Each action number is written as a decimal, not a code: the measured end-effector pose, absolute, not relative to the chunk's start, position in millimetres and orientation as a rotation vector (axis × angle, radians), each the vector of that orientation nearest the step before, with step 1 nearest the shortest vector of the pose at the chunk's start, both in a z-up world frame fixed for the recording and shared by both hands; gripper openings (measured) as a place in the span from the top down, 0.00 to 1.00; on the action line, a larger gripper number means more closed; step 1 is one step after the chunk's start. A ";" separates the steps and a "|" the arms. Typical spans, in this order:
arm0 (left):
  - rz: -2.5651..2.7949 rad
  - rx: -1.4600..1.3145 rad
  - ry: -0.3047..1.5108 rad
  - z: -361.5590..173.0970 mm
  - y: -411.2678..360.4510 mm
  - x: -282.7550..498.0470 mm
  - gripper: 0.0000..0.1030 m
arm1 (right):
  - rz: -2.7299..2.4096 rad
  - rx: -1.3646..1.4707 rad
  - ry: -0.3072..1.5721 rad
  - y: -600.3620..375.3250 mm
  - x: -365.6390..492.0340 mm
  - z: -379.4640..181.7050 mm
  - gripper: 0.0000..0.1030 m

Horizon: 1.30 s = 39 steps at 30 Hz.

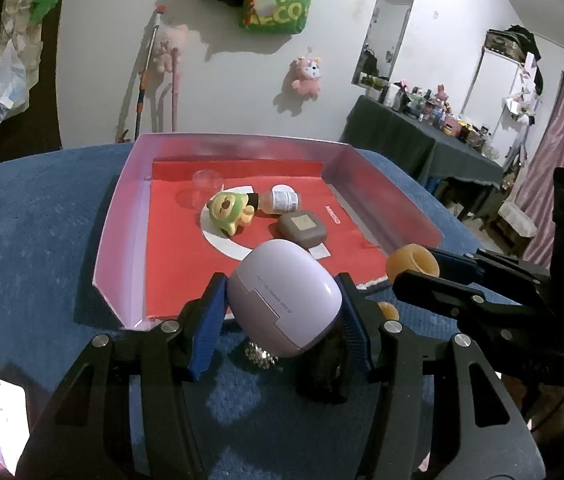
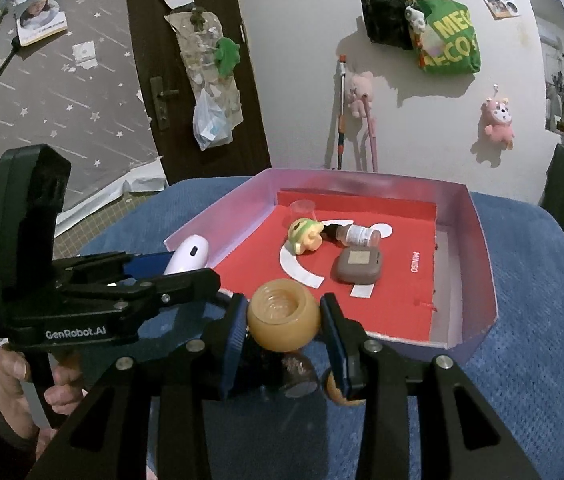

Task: Organize rigid objects
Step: 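Carry the lavender case and amber ring with both tools into the pink box, then lower the lavender case beside the green toy and open the left tool while the right tool releases the ring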

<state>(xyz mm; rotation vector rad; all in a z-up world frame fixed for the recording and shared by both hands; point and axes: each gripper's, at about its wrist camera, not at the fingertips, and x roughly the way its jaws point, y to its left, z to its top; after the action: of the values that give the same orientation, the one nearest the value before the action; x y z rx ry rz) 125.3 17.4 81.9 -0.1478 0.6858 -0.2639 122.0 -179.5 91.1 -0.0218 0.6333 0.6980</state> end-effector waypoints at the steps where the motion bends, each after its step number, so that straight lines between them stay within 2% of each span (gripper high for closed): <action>1: -0.266 -0.150 0.689 82.1 18.0 128.0 0.50 | 0.700 -0.018 0.639 -179.3 125.8 91.8 0.61; 11: -0.267 -0.164 0.782 70.5 23.3 167.2 0.50 | 0.676 -0.016 0.702 -173.9 166.3 93.1 0.61; 25: -0.211 -0.089 0.900 43.9 16.7 215.5 0.50 | 0.615 -0.054 0.881 -165.9 219.1 53.0 0.61; 39: -0.159 -0.075 0.936 24.8 21.5 242.2 0.50 | 0.573 -0.077 0.924 -158.2 241.3 34.3 0.61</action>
<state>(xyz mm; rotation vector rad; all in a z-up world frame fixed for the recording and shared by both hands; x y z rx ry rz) 242.2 21.5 24.8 -0.0748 0.9361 -0.1593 241.3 -158.2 34.3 -0.0775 0.9243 0.5733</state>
